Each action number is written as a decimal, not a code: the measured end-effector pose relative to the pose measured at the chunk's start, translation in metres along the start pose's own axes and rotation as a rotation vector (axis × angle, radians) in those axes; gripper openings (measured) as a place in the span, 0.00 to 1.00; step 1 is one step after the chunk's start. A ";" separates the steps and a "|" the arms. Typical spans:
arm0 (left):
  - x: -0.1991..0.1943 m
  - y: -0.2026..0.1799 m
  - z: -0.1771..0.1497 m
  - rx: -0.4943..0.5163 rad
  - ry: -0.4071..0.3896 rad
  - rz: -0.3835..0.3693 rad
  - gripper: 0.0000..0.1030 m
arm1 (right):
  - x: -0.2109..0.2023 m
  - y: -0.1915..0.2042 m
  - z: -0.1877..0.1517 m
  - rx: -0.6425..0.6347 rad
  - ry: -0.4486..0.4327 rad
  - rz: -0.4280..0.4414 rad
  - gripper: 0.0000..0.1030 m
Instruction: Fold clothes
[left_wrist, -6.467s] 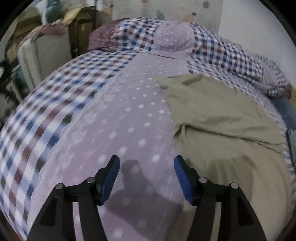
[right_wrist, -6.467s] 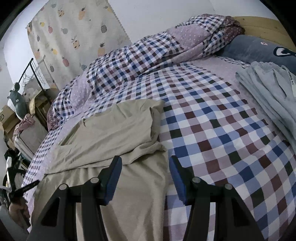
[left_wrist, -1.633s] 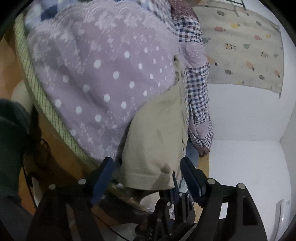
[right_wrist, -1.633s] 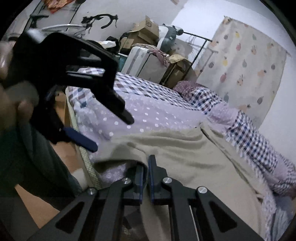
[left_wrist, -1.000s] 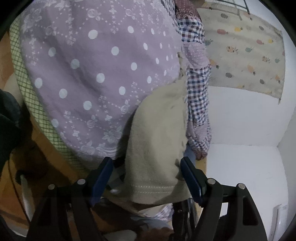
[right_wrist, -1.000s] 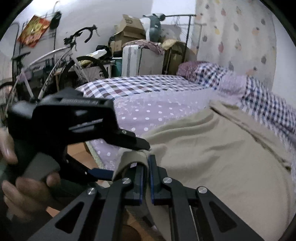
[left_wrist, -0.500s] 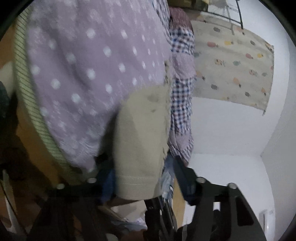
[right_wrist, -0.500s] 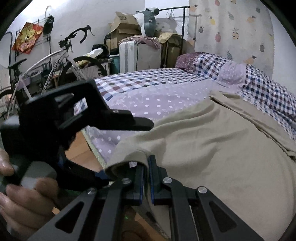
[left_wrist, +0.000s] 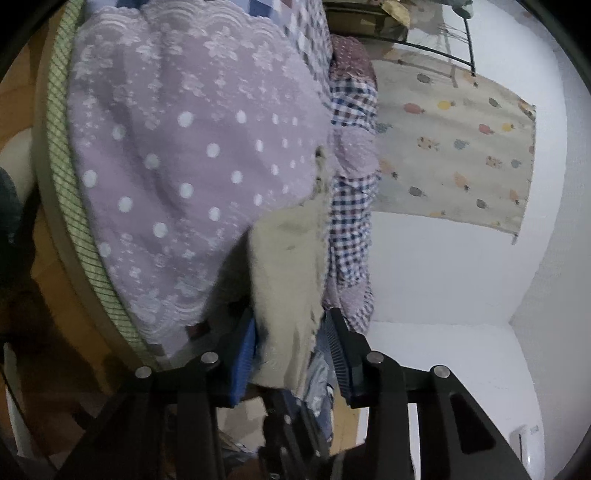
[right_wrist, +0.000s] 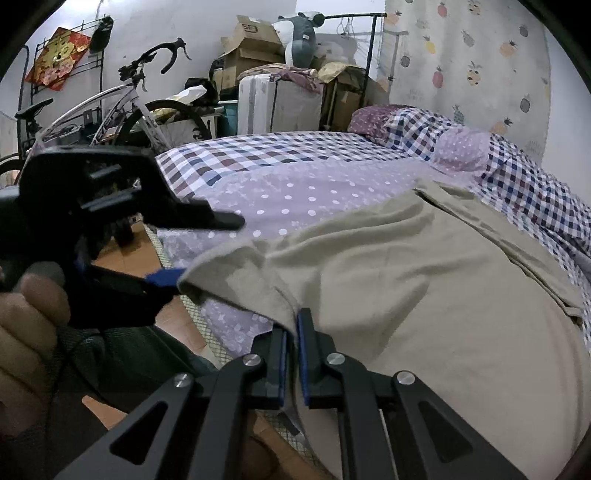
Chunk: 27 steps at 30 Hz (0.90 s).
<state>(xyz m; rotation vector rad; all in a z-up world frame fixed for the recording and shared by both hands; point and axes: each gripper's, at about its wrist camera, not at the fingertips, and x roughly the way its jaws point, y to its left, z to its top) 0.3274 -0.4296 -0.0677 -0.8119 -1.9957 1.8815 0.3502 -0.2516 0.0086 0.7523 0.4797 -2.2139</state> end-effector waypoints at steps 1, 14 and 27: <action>0.001 -0.002 0.000 0.003 0.005 -0.018 0.38 | 0.000 0.000 0.000 0.001 0.002 -0.001 0.05; 0.001 -0.013 0.000 0.087 0.020 0.116 0.04 | 0.005 0.001 -0.008 -0.021 0.012 -0.010 0.05; -0.017 -0.078 0.010 0.294 0.029 0.137 0.02 | 0.000 0.033 -0.034 -0.277 -0.048 -0.213 0.39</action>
